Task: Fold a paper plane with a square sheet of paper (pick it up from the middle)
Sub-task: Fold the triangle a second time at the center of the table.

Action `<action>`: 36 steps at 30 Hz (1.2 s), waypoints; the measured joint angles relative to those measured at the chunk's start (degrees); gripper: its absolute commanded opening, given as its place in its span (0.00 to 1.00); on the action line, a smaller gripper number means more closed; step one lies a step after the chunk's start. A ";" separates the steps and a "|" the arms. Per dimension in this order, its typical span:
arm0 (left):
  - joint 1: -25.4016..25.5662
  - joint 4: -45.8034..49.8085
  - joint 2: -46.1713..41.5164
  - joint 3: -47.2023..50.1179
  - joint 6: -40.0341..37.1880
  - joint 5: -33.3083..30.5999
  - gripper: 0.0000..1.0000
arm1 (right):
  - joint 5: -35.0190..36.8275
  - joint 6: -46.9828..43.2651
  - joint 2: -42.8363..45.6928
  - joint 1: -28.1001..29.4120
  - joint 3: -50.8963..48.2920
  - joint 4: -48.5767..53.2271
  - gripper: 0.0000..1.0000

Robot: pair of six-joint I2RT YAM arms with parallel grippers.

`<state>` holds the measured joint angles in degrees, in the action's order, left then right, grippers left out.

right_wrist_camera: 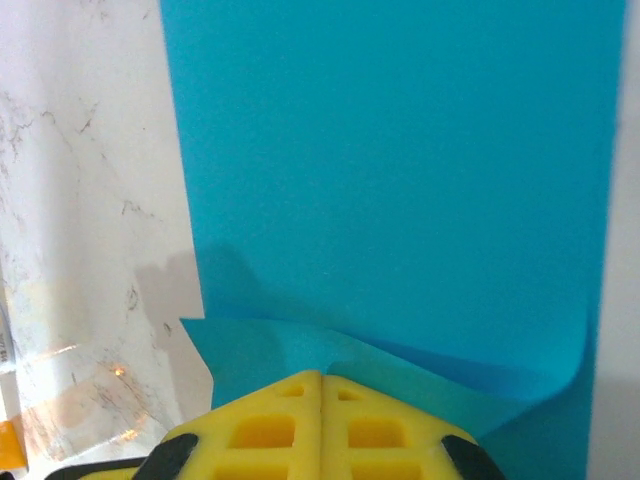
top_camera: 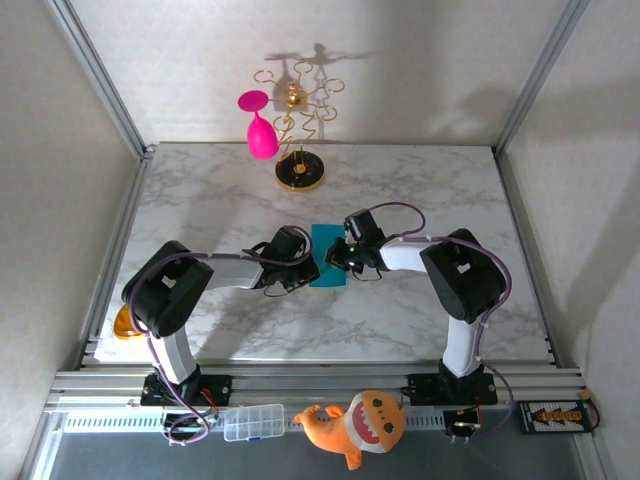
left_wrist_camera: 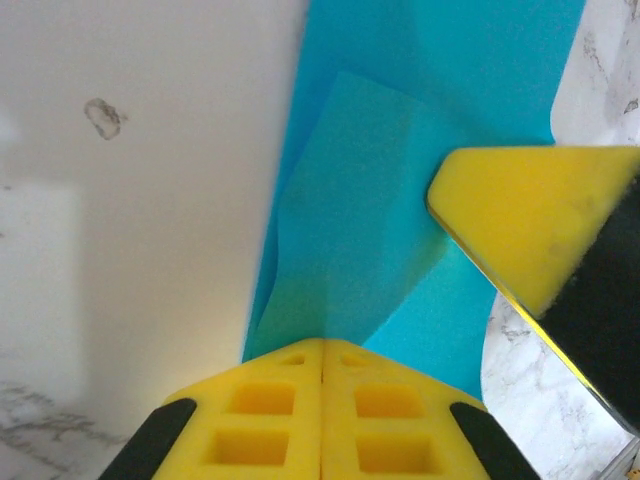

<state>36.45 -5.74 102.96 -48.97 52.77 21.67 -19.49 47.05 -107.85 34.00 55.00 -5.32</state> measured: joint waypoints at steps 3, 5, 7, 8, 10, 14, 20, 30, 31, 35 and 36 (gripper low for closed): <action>0.00 0.02 0.00 0.00 -0.20 0.00 0.04 | -0.22 -1.38 1.09 0.07 -0.61 0.17 0.01; 0.00 0.04 0.00 0.00 -0.26 0.00 0.03 | -0.22 -2.29 1.64 0.52 -0.63 0.17 0.01; 0.00 0.04 0.00 0.00 -0.31 0.00 0.03 | -0.22 -2.86 1.81 1.36 -0.63 0.20 0.00; 0.00 0.04 0.00 0.00 -0.42 0.00 0.03 | -0.22 -2.99 1.81 1.75 -0.68 0.20 0.00; 0.00 0.07 0.00 0.00 -0.46 0.00 0.03 | -0.22 -2.99 1.81 2.34 -1.03 0.20 0.00; 0.00 0.22 0.00 0.00 -0.48 -0.07 0.02 | -0.20 -3.19 1.70 2.49 -1.14 0.63 0.00; 0.00 0.26 0.00 0.00 -0.48 -0.26 0.01 | -1.62 -5.25 0.81 0.31 -1.27 0.61 0.00; 0.00 -0.17 0.00 0.13 -2.19 -1.18 0.01 | -6.27 -6.84 1.05 -8.13 -3.21 -0.92 0.00; 0.00 -0.17 0.00 0.13 -2.34 -1.18 0.01 | -5.44 -6.82 1.40 -8.96 -3.21 -0.55 0.00; 0.00 0.15 0.00 -0.04 -3.34 -1.18 0.01 | 0.92 -7.08 4.20 -11.23 -3.34 0.92 0.01; 0.00 0.28 0.00 -0.09 -3.52 -1.18 0.01 | 1.95 -7.19 5.18 -11.23 -3.39 1.20 0.01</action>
<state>36.45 -5.45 102.96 -49.06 49.25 20.49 -17.54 39.86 -102.67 22.76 51.62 -4.12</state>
